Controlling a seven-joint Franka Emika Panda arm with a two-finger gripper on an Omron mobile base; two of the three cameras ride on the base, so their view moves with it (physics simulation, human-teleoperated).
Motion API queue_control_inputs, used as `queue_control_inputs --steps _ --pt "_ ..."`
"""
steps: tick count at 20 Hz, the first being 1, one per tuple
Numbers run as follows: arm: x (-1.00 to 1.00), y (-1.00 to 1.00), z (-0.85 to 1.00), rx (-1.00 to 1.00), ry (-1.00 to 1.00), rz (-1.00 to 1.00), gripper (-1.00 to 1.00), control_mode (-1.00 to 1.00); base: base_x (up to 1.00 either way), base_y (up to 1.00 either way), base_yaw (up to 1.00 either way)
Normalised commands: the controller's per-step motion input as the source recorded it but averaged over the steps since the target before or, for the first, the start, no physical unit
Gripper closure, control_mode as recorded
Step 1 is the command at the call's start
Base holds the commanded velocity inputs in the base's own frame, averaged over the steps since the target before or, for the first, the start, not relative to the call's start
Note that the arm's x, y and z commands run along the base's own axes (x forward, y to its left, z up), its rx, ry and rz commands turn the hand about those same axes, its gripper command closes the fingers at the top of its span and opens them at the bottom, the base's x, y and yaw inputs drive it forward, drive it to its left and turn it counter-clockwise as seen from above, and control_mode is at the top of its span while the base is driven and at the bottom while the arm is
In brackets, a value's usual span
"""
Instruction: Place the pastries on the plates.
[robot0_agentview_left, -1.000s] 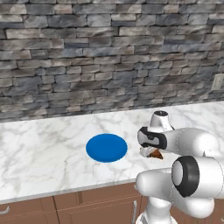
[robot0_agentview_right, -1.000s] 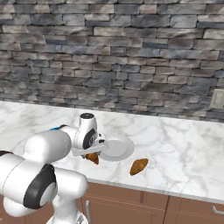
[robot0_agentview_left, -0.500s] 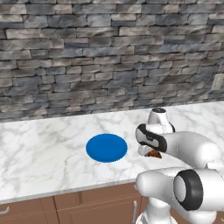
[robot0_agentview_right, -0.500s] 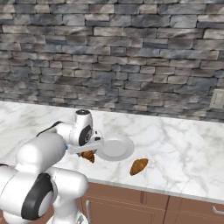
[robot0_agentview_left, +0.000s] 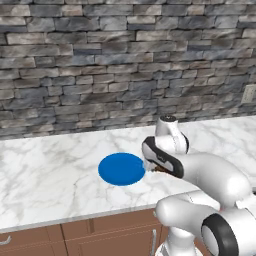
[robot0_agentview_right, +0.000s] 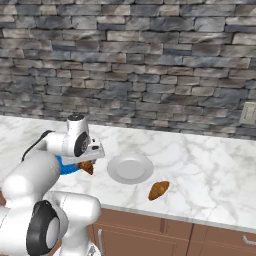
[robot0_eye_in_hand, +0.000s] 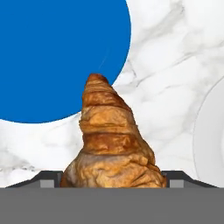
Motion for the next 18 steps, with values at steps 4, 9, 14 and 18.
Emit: queue_control_inputs --steps 4,9,14,18 --pt "0.93 0.96 0.11 -0.05 0.0 -0.07 1.0 -1.0 0.0 0.0 0.0" --pt "0.63 0.97 0.19 -0.06 0.0 -0.04 1.0 -1.0 0.0 0.0 0.0" --pt "0.18 0.1 -0.18 -0.01 -0.04 0.0 1.0 -1.0 0.0 0.0 0.0" --pt "-0.11 0.0 -0.34 0.0 0.0 0.0 1.0 -1.0 0.0 0.0 0.0"
